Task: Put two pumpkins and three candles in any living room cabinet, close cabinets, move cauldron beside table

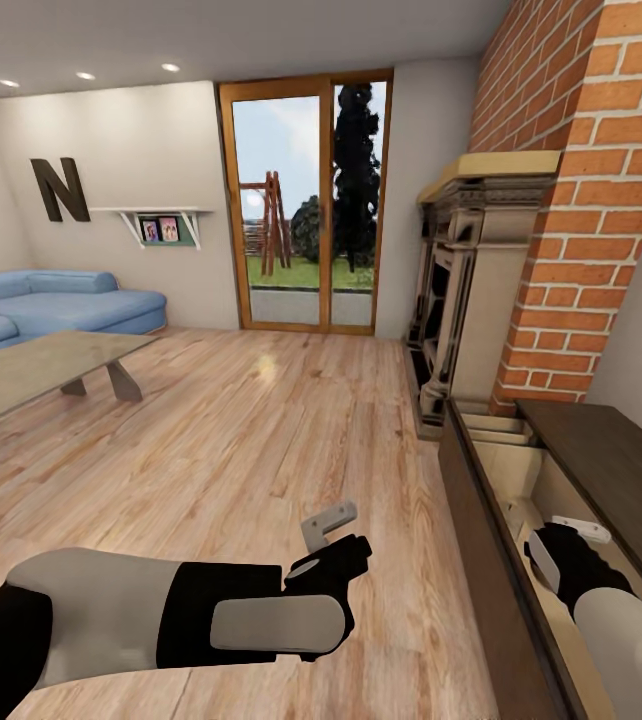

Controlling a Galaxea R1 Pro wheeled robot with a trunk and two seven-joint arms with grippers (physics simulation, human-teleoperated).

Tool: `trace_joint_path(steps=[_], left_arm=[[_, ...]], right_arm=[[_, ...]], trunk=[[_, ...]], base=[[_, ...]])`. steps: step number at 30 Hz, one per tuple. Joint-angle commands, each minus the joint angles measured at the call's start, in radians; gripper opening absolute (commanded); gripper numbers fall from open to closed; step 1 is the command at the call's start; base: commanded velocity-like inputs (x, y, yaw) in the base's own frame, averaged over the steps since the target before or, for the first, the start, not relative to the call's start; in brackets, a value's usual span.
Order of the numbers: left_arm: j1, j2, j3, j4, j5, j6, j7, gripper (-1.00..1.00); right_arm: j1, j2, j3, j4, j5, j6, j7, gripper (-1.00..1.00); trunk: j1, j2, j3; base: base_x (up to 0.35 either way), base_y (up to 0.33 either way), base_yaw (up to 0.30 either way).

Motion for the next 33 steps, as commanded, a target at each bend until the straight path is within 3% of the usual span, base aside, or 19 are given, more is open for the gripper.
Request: trace_joint_path(steps=[1, 33], left_arm=[[-0.001, 0.0, -0.002, -0.001, 0.003, -0.004, 0.0, 1.0], [-0.001, 0.005, -0.001, 0.005, 0.003, -0.005, -0.001, 1.0]], right_arm=[[-0.001, 0.0, -0.003, -0.002, 0.004, 0.006, 0.0, -1.0], [-0.001, 0.002, -0.001, 0.0, 0.005, 0.006, -0.002, -1.0]], trunk=[[0.0, 0.0, -0.001], [0.0, 0.0, -0.001]], base=[[0.0, 0.0, 0.0], [0.0, -0.057, 0.0]])
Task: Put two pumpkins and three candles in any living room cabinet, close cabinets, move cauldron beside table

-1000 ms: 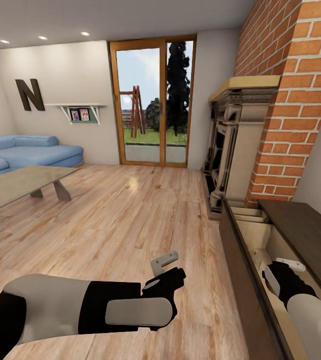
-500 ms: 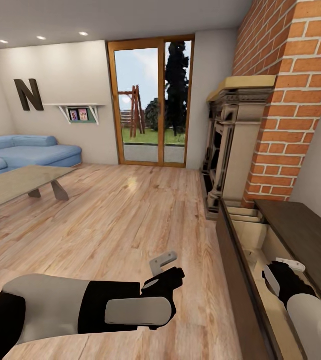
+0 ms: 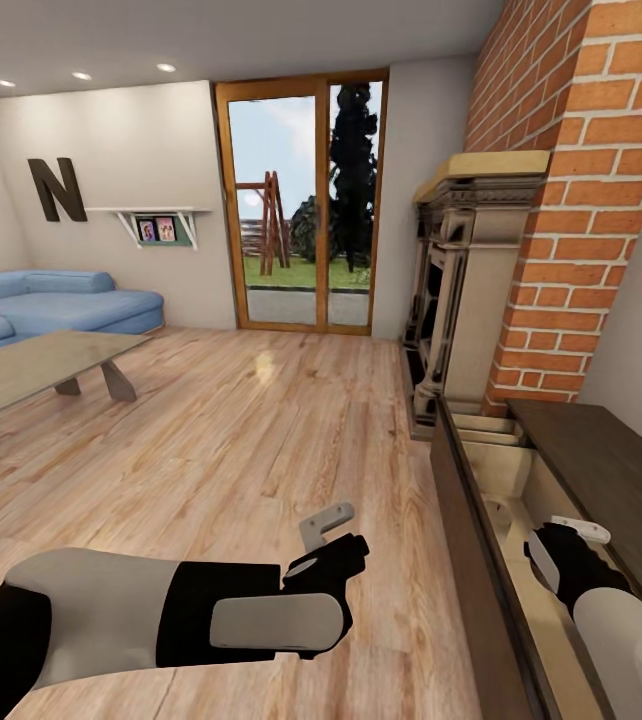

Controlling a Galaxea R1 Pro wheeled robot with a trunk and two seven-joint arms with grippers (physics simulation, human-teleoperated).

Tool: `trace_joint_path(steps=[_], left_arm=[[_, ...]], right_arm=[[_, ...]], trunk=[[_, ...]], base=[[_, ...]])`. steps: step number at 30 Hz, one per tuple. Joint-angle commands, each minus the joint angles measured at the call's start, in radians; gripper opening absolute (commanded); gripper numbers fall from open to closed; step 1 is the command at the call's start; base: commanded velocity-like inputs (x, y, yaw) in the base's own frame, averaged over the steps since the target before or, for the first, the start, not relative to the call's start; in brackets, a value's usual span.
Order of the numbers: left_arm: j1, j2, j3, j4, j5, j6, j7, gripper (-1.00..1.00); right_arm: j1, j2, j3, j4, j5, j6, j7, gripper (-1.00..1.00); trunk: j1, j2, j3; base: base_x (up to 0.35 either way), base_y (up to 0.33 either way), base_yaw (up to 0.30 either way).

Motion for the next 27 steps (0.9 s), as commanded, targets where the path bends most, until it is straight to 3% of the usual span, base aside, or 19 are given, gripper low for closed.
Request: trace_joint_path(steps=[1, 9, 16, 27], left_arm=[[-0.001, 0.0, -0.001, -0.001, 0.003, -0.004, 0.0, 1.0], [-0.001, 0.0, -0.002, -0.001, 0.003, -0.004, 0.0, 1.0], [-0.001, -0.001, -0.002, -0.001, 0.003, -0.004, 0.0, 1.0], [-0.001, -0.001, -0.003, -0.001, 0.003, -0.004, 0.0, 1.0]], right_arm=[[-0.001, 0.001, -0.003, -0.001, 0.004, 0.007, 0.0, -1.0], [-0.001, 0.001, -0.003, -0.002, 0.004, 0.008, 0.001, -1.0], [-0.001, 0.001, -0.003, -0.002, 0.004, 0.008, 0.001, -1.0], [-0.001, 0.001, -0.002, -0.002, 0.005, 0.008, 0.001, -1.0]], trunk=[[0.0, 0.0, -0.001], [0.0, 0.0, -0.001], [0.026, -0.049, -0.023], [0.031, -0.052, -0.066]], base=[[0.0, 0.0, 0.0], [0.0, 0.0, 0.0], [0.0, 0.0, 0.0], [0.0, 0.0, 0.0]])
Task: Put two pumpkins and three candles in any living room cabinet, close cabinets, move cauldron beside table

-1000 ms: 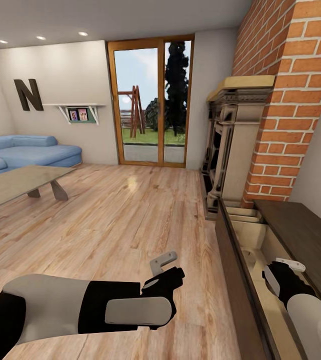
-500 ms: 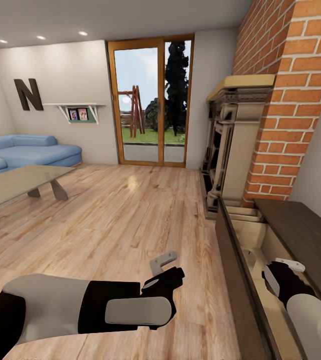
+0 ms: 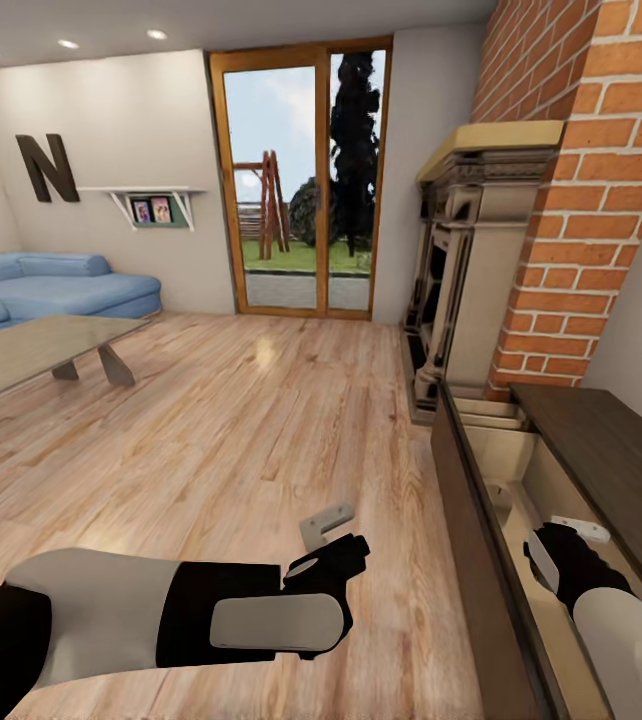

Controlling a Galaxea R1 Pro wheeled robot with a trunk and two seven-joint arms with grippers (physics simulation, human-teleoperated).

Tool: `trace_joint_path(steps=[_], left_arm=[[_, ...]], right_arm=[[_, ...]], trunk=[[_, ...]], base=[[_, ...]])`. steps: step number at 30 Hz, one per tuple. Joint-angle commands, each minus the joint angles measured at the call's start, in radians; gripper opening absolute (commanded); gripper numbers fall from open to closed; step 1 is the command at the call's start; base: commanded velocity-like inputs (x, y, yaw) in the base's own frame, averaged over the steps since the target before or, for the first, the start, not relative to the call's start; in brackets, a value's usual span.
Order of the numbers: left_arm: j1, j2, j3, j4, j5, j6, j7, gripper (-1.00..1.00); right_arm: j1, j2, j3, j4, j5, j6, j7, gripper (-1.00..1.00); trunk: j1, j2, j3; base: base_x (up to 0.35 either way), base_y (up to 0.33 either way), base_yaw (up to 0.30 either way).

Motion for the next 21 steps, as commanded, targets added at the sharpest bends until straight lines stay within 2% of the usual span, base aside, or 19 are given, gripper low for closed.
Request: trace_joint_path(steps=[1, 9, 21], left_arm=[[-0.001, 0.0, -0.001, -0.001, 0.003, -0.004, 0.0, 1.0], [-0.001, 0.0, -0.001, -0.001, 0.005, -0.004, 0.0, 1.0], [-0.001, 0.0, -0.001, -0.001, 0.02, -0.004, 0.0, 1.0]], right_arm=[[-0.001, 0.001, -0.003, -0.002, 0.005, 0.006, 0.0, -1.0], [-0.001, 0.001, -0.003, -0.002, 0.006, 0.006, 0.0, -1.0], [-0.001, 0.001, -0.003, -0.002, 0.006, 0.006, 0.0, -1.0]], trunk=[[0.0, -0.001, -0.005], [0.004, -0.003, -0.036], [0.004, -0.003, -0.036]], base=[[0.0, 0.0, 0.0], [0.0, 0.0, 0.0], [0.0, 0.0, 0.0]])
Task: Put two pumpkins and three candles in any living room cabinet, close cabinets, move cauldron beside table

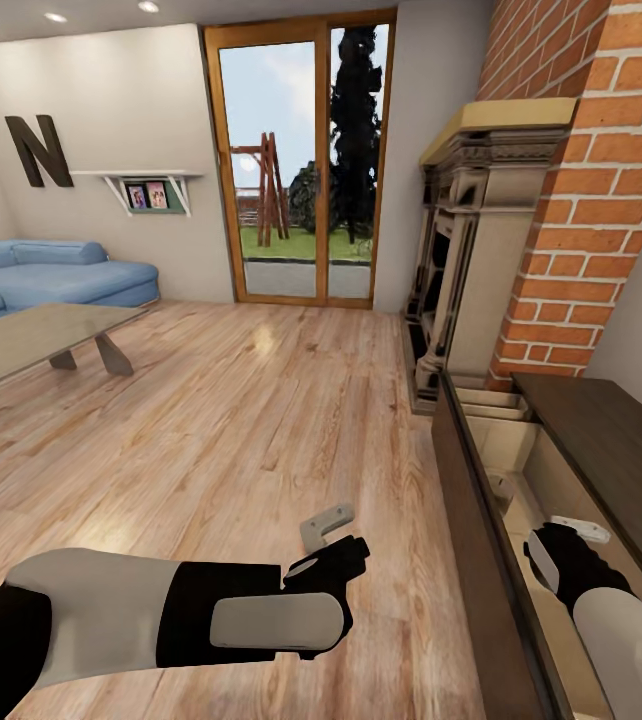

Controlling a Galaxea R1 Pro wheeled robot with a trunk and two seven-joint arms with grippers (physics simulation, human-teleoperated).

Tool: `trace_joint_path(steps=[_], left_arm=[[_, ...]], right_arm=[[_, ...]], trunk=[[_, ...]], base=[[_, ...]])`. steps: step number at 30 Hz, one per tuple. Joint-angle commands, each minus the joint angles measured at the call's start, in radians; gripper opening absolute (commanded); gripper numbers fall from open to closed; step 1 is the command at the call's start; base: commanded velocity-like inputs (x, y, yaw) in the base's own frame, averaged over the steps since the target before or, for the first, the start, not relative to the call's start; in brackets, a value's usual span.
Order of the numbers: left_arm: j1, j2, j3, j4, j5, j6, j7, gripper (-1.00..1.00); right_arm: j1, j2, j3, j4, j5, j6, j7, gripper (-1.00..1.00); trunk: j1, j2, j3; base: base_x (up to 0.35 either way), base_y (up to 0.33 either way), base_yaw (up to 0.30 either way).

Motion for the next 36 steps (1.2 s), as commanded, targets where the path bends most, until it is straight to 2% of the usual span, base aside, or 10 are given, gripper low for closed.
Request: trace_joint_path(steps=[1, 2, 3, 28, 32, 36], left_arm=[[-0.001, 0.0, -0.001, -0.001, 0.003, -0.004, 0.0, 1.0], [-0.001, 0.0, -0.001, -0.001, 0.003, -0.004, 0.0, 1.0], [-0.001, 0.0, -0.001, -0.001, 0.003, -0.004, 0.0, 1.0], [-0.001, 0.002, -0.001, -0.001, 0.009, -0.004, 0.0, 1.0], [-0.001, 0.002, -0.001, -0.001, 0.01, -0.004, -0.001, 1.0], [-0.001, 0.002, -0.001, 0.001, 0.009, -0.004, -0.004, 1.0]], right_arm=[[0.0, 0.001, -0.003, -0.002, 0.005, 0.006, 0.0, -1.0], [0.0, 0.001, -0.003, -0.001, 0.005, 0.006, 0.0, -1.0], [0.0, 0.001, -0.003, -0.001, 0.005, 0.006, 0.0, 1.0], [0.0, 0.0, -0.004, -0.014, 0.003, 0.005, 0.0, 1.0], [0.0, 0.0, -0.006, -0.072, 0.003, 0.005, 0.0, 1.0], [0.003, 0.007, -0.006, -0.173, -0.001, 0.005, 0.001, 1.0]], trunk=[[0.0, 0.0, -0.001], [0.0, 0.0, -0.001], [0.0, 0.0, -0.001], [0.0, 0.0, -0.001], [0.0, 0.0, -0.001], [0.0, 0.0, -0.001]], base=[[0.0, 0.0, 0.0], [0.0, 0.0, 0.0], [0.0, 0.0, 0.0], [0.0, 0.0, 0.0], [0.0, 0.0, 0.0], [0.0, 0.0, 0.0]])
